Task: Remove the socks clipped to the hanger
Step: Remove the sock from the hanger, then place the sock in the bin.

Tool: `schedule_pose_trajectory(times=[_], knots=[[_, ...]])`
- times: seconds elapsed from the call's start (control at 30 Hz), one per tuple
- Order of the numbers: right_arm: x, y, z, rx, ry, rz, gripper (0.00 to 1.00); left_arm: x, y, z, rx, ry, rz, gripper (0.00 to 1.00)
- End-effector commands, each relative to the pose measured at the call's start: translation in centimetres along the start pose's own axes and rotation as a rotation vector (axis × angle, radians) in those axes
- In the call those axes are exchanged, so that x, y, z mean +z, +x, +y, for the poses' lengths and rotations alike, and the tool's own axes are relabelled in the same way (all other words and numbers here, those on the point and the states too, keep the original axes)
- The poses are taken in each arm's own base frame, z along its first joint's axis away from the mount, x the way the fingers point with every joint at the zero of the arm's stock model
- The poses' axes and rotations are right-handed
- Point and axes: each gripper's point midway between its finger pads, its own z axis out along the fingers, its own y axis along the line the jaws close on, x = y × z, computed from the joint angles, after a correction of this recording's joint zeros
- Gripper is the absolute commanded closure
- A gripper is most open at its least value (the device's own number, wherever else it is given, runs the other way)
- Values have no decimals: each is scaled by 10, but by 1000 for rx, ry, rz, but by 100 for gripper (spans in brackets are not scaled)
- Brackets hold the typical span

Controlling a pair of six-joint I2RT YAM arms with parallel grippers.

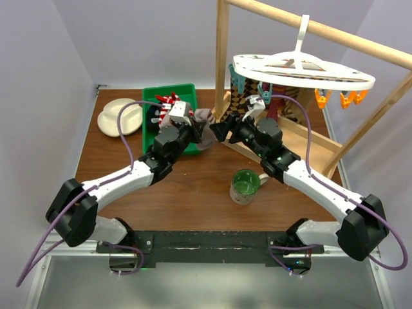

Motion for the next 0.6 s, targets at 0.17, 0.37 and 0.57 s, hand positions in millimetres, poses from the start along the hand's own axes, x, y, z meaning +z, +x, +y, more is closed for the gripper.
schedule_pose_trajectory(times=[0.17,0.37,0.57], knots=[[-30,-40,-3,-6,82,-130,29,27,-112,75,-63,-232,-244,100],[-39,-40,-5,-18,90,-128,29,60,-118,120,-45,-321,-214,100],[-40,-29,-10,-17,92,-110,29,63,0,174,-145,-450,42,100]])
